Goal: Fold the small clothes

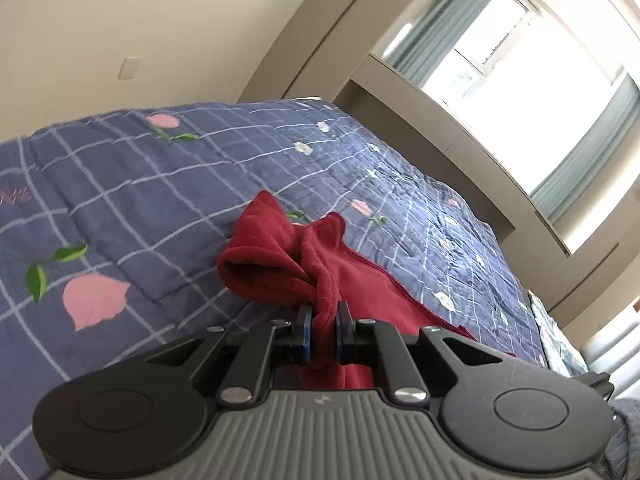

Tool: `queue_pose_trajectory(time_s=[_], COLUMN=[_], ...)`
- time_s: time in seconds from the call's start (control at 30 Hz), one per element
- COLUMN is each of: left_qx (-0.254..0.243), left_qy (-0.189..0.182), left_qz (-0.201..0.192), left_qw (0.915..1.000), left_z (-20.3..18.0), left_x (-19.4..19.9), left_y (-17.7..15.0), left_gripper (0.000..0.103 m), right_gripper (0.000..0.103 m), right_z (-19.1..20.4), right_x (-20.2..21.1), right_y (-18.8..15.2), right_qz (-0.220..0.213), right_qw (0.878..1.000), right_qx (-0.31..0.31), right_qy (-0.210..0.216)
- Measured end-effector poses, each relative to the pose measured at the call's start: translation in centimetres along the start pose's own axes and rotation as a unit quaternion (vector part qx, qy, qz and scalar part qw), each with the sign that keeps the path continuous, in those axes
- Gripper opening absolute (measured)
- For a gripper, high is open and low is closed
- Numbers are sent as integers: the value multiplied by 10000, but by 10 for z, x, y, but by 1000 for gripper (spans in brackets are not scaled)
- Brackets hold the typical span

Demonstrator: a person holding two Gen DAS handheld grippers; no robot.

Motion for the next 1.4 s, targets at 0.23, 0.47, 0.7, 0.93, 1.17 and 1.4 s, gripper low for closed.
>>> queue_pose_trajectory(time_s=[0.23, 0.47, 0.7, 0.93, 1.17, 1.4], left_qx=[-350, -198, -843, -1915, -2570, -2784], left_qy=[-140, -430, -1066, -2105, -2620, -2277], left_qz=[3, 17, 60, 521, 1197, 1553], left_qw=[9993, 9989, 9907, 9572, 9225, 9201], left_z=[-20, -35, -100, -197, -239, -217], left_x=[-1, -9, -15, -1, 17, 14], left_y=[4, 16, 17, -39, -127, -170], left_gripper=[10, 10, 10, 10, 10, 10], right_gripper=[102, 102, 102, 102, 102, 102], right_z=[-2, -28, -73, -146, -202, -211], right_x=[22, 41, 77, 129, 167, 180], right_y=[-5, -5, -9, -32, -74, -96], right_qz=[28, 97, -57, -108, 162, 268], right_qw=[9994, 9987, 9993, 9978, 9903, 9858], right_qx=[26, -291, -297, -439, -817, -1264], right_qy=[349, 404, 211, -482, -1111, -1071])
Point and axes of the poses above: each gripper's, at about its wrist camera, not at the fingertips, and x roughly against the way its jaws point, z to its left, y to its top, the point moved 10 cm from there along -x, roughly the way its jaws point, and after that the axes turned 8 degrees about -z, right-handed, at the moved point
